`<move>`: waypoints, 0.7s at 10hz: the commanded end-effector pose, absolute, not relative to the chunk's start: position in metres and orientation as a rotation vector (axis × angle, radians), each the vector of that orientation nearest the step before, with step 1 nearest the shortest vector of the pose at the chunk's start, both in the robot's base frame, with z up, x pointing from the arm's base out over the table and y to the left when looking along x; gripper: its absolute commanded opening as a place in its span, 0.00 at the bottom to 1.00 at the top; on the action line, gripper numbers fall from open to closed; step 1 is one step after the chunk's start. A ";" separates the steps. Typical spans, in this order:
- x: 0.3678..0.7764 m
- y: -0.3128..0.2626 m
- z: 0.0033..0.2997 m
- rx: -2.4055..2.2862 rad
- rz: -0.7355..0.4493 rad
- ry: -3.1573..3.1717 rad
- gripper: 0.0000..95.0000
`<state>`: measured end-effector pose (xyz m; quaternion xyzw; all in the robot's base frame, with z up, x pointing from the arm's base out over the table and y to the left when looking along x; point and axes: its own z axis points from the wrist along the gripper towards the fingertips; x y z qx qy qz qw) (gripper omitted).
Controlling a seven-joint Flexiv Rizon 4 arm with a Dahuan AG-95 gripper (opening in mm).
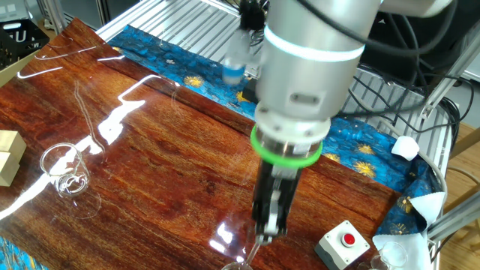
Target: Stir the beaker with a glass rod
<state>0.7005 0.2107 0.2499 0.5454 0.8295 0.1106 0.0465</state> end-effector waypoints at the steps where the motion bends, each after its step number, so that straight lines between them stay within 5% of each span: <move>1: 0.709 0.211 0.251 1.637 0.291 2.609 0.00; 7: 0.721 0.209 0.254 1.574 0.182 2.764 0.00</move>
